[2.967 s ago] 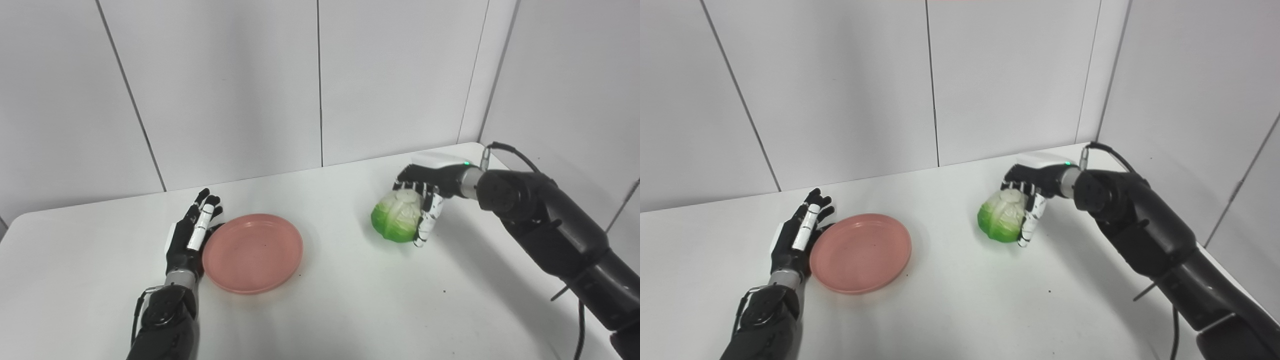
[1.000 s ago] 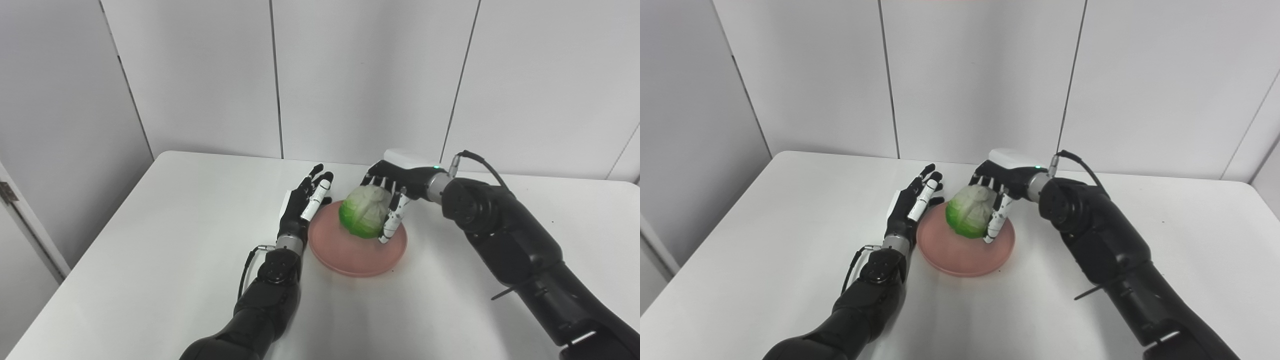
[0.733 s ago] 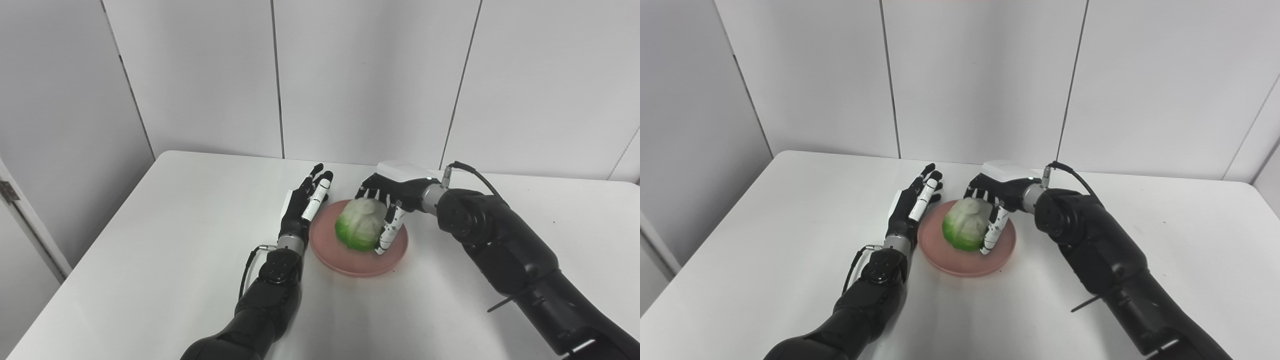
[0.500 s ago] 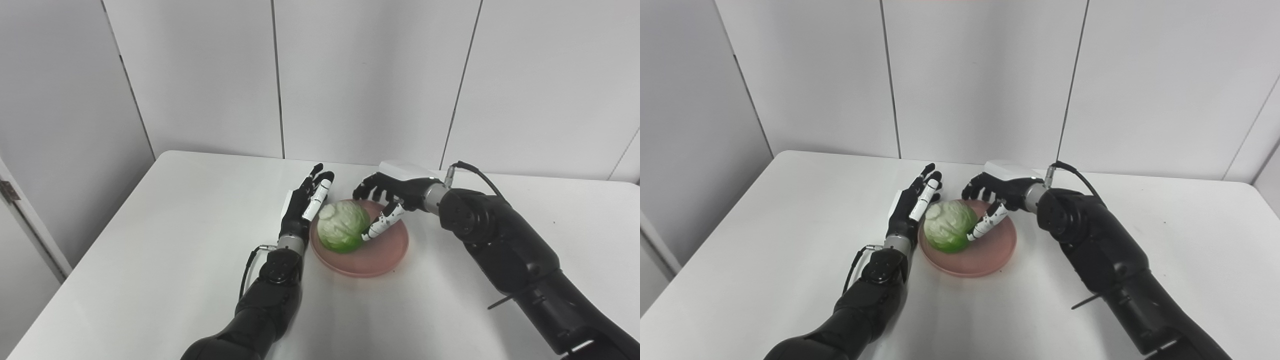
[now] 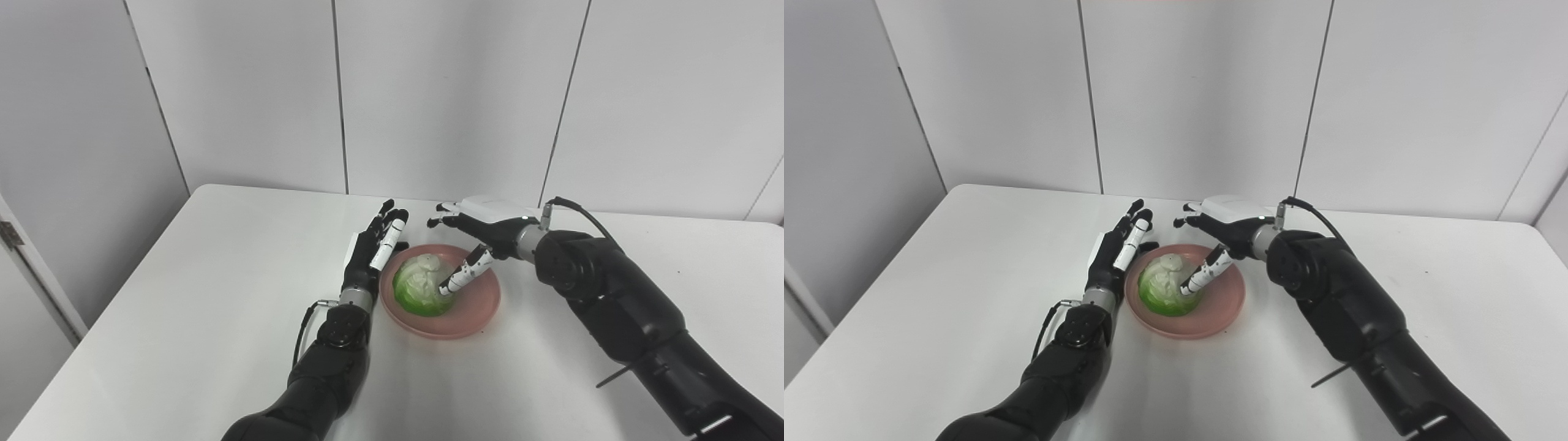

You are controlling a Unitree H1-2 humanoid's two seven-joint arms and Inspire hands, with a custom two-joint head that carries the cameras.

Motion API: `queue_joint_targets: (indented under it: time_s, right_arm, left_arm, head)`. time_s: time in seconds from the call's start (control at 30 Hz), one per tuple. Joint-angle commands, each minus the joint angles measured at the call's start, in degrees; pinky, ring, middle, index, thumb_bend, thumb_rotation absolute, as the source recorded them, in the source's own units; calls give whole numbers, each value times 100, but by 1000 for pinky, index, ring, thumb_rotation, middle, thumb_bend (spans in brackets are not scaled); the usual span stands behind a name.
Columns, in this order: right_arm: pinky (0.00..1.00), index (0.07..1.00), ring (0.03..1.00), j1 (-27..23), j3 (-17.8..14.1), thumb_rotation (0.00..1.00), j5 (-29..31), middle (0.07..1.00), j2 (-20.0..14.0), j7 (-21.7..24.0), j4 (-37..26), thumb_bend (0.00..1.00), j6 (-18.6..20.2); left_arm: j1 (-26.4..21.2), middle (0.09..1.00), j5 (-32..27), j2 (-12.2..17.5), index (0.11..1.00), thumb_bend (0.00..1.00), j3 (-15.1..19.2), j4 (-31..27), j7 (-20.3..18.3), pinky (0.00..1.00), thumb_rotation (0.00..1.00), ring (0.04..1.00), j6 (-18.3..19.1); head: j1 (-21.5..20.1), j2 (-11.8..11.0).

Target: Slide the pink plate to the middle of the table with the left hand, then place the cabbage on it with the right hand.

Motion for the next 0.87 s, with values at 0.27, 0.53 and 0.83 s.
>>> queue_joint_targets:
  time_s: [0.27,0.53,0.83]
  right_arm:
    - [879,912,903,766,-2497,988,2494,909,642,-1362,-35,977,-257]
    - [869,968,903,1289,-4407,1000,4609,928,1749,-2330,1119,953,-735]
    - [993,1000,966,1346,-4482,1000,5077,975,1868,-2561,2152,907,-1363]
  left_arm:
    - [326,863,25,-192,863,745,93,19,116,732,767,853,200]
    - [430,877,313,-158,886,721,-25,-597,489,839,730,871,139]
    - [422,945,316,-267,909,702,80,-762,765,933,755,948,198]
  head:
    - [-190,-30]
    - [-278,0]
    - [-366,14]
